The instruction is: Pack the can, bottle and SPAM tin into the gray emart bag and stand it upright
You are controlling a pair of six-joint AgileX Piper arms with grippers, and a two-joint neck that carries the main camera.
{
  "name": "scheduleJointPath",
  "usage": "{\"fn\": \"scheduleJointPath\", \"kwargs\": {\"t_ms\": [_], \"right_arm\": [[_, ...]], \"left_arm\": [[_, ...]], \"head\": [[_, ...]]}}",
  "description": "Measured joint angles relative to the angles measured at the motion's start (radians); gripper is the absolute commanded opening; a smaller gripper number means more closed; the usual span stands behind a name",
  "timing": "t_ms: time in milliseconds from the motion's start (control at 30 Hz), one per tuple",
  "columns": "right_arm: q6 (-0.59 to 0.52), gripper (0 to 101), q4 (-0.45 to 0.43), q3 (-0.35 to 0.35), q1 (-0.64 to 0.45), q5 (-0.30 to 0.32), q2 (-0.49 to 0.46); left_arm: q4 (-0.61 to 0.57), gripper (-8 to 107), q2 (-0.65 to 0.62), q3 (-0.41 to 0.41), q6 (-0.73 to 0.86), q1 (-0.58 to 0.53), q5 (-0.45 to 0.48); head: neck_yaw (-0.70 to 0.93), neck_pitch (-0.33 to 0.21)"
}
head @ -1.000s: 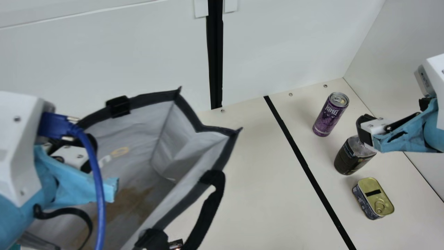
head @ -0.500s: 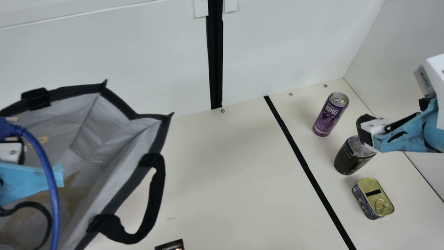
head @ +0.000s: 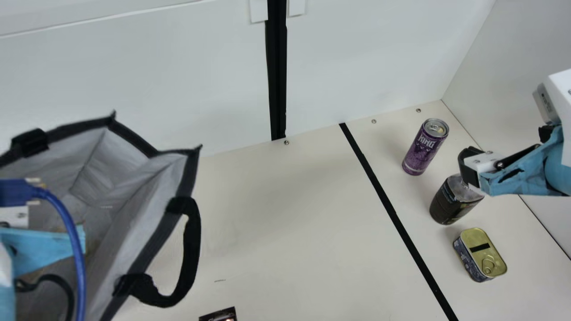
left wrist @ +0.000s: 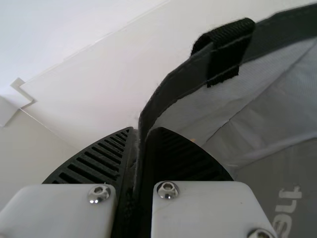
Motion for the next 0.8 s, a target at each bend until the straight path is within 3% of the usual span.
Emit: {"fn": "scheduleJointPath", "kwargs": {"t_ms": [333, 800], "right_arm": [[0.000, 95, 0.000, 0.000, 0.000, 0.000, 0.000], [0.000, 95, 0.000, 0.000, 0.000, 0.000, 0.000]], "left_arm": [[-0.098, -8, -0.004, 0.081, -0.058, -0.066, 0.000], [-0.285, -8, 0.024, 0.089, -0.127, -0.177, 0.002]], "head": [[0.000, -0.002], [0.000, -0.002]]}}
